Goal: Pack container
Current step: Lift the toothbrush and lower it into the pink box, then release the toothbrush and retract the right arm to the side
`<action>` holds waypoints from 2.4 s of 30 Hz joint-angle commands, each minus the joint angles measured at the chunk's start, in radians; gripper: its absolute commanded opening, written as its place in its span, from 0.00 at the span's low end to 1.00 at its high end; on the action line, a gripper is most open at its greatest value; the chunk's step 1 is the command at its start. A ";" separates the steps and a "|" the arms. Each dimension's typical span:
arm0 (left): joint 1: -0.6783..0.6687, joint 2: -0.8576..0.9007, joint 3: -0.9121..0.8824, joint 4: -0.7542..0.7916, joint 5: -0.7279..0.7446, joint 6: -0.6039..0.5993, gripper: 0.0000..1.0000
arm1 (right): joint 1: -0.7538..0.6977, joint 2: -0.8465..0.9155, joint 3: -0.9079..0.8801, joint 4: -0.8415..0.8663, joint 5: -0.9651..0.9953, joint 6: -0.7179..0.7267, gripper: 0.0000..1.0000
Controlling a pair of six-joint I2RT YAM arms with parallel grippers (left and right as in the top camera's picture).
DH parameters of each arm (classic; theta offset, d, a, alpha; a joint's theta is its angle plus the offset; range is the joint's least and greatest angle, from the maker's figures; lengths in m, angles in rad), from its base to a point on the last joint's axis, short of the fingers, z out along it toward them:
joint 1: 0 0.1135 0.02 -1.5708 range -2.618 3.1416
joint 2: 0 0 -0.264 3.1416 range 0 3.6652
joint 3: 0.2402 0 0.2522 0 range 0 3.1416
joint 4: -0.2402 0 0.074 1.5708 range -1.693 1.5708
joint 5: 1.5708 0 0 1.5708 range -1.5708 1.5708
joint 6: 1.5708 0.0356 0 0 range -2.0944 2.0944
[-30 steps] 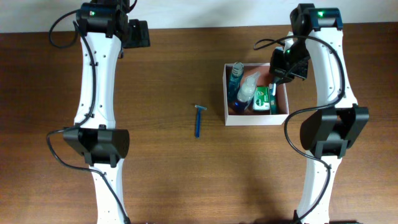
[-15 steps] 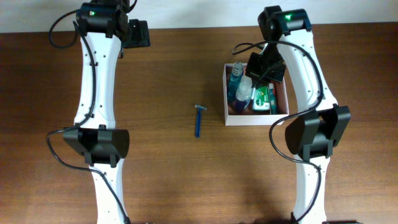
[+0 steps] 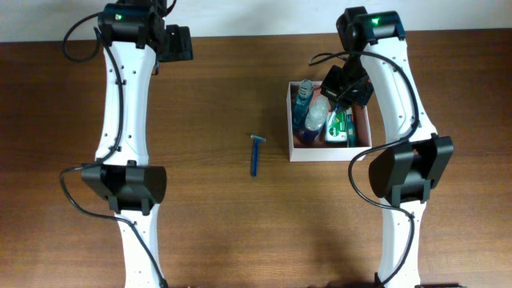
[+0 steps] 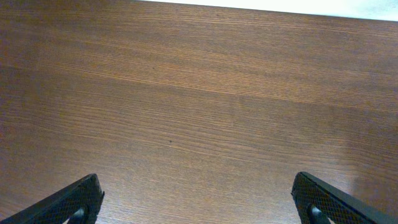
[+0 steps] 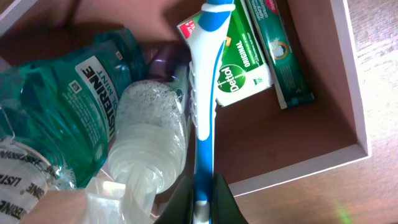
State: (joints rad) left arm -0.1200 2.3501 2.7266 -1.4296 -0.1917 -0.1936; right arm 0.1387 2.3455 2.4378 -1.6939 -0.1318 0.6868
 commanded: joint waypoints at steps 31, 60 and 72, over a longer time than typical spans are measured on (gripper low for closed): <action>0.002 0.002 0.003 0.000 -0.007 0.008 0.99 | -0.255 -0.120 -0.005 -0.005 0.082 0.038 0.68; 0.002 0.002 0.003 0.003 -0.007 0.008 0.99 | -0.740 -0.112 -0.005 0.036 0.478 -0.001 0.99; 0.002 0.002 0.003 -0.021 -0.007 0.008 0.99 | -0.772 -0.112 -0.005 0.034 0.476 -0.001 0.99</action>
State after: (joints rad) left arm -0.1200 2.3501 2.7266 -1.4540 -0.1917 -0.1936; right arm -0.6361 2.2524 2.4371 -1.6608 0.3214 0.6804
